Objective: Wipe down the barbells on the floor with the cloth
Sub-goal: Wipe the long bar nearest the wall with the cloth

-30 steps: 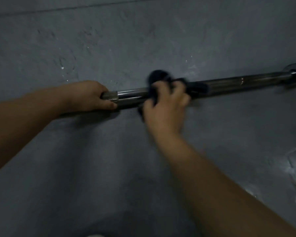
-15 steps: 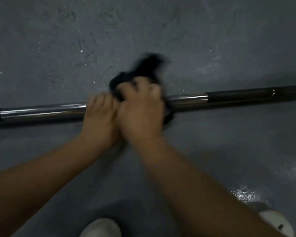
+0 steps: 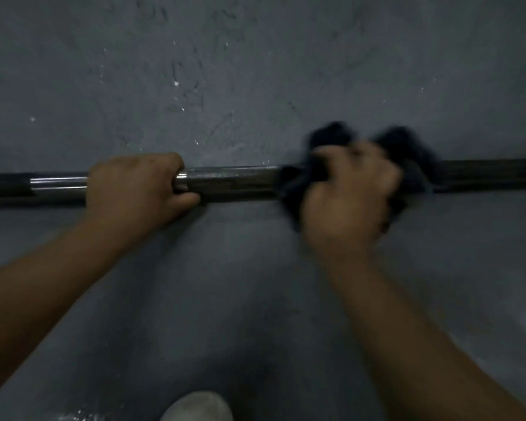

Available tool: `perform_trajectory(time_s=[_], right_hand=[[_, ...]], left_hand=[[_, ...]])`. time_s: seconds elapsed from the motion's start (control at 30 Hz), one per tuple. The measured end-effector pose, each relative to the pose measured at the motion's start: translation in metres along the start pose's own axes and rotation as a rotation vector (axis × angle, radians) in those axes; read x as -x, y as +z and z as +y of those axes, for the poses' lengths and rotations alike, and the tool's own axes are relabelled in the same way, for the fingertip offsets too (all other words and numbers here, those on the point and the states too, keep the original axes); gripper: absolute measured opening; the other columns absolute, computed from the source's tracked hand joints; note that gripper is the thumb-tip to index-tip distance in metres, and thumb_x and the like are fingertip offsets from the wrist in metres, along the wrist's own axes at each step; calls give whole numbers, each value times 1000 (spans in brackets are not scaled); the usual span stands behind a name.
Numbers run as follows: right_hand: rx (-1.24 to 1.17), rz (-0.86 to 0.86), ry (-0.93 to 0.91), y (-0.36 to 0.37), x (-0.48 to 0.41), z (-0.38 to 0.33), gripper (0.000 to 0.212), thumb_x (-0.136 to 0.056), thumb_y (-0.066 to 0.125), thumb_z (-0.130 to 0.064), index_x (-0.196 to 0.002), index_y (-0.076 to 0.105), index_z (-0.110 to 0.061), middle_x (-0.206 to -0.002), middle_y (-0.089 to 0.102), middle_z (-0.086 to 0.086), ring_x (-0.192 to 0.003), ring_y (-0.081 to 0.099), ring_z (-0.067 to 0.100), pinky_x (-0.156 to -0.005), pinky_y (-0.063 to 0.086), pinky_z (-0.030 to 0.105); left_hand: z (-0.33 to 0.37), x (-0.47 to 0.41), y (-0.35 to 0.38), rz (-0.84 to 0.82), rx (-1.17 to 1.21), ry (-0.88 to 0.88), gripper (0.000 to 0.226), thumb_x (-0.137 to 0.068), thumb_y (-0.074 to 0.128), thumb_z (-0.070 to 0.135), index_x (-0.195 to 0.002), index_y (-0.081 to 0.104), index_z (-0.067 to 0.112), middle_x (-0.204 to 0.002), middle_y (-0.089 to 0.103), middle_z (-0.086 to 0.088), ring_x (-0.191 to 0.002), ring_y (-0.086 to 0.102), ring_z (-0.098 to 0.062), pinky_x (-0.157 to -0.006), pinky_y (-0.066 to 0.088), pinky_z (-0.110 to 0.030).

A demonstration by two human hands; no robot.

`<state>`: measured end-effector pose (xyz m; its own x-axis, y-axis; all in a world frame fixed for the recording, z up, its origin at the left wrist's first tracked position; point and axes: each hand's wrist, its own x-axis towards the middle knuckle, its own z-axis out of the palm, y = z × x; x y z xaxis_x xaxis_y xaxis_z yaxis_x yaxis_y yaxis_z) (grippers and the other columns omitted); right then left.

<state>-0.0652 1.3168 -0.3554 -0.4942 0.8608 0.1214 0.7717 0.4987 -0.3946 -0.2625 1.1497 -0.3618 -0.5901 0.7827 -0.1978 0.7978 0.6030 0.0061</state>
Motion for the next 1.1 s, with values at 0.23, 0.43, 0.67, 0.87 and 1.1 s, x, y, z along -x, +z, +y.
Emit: perform_trajectory(time_s=[0.23, 0.43, 0.67, 0.87, 1.1], right_hand=[[-13, -294, -504, 27, -4, -84, 58, -73, 73, -16, -128, 64, -27, -141, 52, 12, -121, 46, 39, -80, 52, 42], [180, -146, 221, -32, -55, 36, 55, -79, 60, -7, -132, 60, -22, -147, 41, 16, -129, 36, 44, -108, 31, 42], [5, -669, -405, 13, -29, -107, 70, -89, 57, -11, -152, 35, -31, -160, 26, 6, -145, 22, 36, -116, 32, 45], [242, -683, -310, -4, -59, -70, 77, -91, 62, -15, -156, 23, -31, -162, 18, 6, -145, 25, 33, -107, 44, 47], [356, -789, -196, -14, -50, -75, 79, -97, 50, -10, -160, 6, -30, -167, -4, 6, -153, -1, 35, -109, 37, 47]], left_hand=[[-20, -43, -9, 72, 122, 183, 36, -74, 59, 44, -91, 58, 12, -75, 64, -18, -62, 63, -39, -55, 47, -38], [-13, -41, -10, 15, 124, 77, 40, -68, 69, 57, -87, 50, 27, -86, 66, -1, -79, 62, -29, -66, 41, -34], [-23, -66, -23, -296, 187, 59, 50, -71, 67, 61, -103, 48, 27, -103, 67, -4, -93, 64, -29, -70, 42, -33], [-28, -63, -39, -426, 118, 133, 32, -83, 64, 41, -107, 50, 25, -110, 63, -5, -96, 59, -26, -77, 47, -34], [-71, -35, -90, -618, -98, 135, 39, -87, 56, 21, -125, 52, 29, -121, 56, 0, -110, 56, -24, -90, 48, -36]])
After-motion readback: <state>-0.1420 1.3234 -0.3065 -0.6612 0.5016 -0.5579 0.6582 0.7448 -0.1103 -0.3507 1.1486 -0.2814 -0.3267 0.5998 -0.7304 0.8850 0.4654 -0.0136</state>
